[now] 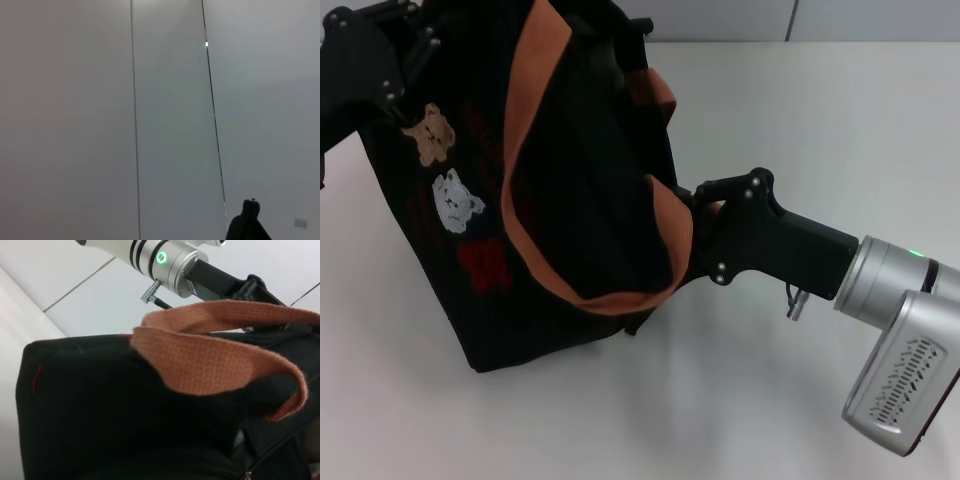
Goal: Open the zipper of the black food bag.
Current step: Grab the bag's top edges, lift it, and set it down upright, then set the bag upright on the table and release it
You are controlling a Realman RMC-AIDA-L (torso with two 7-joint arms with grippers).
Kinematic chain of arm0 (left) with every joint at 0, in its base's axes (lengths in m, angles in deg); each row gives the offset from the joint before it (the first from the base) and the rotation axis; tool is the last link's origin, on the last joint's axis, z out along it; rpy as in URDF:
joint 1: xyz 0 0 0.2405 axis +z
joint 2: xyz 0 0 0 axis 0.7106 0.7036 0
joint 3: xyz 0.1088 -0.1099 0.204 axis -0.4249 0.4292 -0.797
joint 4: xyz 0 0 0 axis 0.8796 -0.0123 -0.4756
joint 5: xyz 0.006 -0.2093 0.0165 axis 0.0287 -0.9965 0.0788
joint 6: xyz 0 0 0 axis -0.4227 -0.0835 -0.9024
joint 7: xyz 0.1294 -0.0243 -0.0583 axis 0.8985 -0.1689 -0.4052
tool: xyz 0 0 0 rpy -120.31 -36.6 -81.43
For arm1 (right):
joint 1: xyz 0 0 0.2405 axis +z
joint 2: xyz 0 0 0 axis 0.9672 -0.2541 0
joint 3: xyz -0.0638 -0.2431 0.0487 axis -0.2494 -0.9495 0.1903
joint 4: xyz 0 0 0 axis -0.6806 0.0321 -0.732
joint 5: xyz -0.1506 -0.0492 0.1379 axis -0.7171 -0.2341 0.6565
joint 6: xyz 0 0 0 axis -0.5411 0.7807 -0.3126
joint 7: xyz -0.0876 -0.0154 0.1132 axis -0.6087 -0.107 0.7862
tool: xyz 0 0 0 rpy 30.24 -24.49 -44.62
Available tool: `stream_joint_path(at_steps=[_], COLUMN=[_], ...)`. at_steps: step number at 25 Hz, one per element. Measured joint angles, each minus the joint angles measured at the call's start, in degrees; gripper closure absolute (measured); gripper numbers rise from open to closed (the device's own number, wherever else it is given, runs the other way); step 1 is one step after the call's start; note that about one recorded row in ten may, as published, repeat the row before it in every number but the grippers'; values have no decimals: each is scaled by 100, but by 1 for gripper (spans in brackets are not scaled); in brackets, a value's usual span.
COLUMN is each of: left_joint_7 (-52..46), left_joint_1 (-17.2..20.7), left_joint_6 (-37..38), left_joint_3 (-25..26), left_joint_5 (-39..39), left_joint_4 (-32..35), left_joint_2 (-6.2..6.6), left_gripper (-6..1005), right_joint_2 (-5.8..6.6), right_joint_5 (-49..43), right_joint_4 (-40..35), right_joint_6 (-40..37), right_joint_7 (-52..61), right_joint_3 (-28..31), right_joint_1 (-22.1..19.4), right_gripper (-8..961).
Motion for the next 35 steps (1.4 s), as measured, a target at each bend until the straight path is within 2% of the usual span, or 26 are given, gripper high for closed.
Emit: stream_joint_path(at_steps=[7, 24, 27, 30, 31, 35], left_joint_7=[46, 53, 53, 53, 54, 55], left_joint_1=[52, 86, 98, 128, 200, 436], left_joint_6=[-169, -509, -510, -498, -512, -523], left_joint_3=[49, 570, 571, 569, 575, 563], left_joint_5=[-158, -176, -177, -182, -183, -165], left_joint_4=[-55, -356, -382, -545, -641, -744], left_joint_2=[6, 18, 18, 20, 26, 22], left_gripper=[895, 895, 896, 897, 897, 898], right_joint_2=[0, 0, 0, 6, 27, 49], right_joint_5=[4, -31, 132, 762, 1075, 1209], right_joint_4=[9, 8, 24, 198, 365, 631], right_joint_6=[-12, -65, -319, -752, -992, -1274], right_joint_7=[-29, -162, -105, 244, 526, 956], right_joint_3=[0, 30, 217, 349, 492, 889], right_joint_1=[-77, -181, -241, -235, -198, -142], right_gripper=[948, 953, 948, 940, 938, 927])
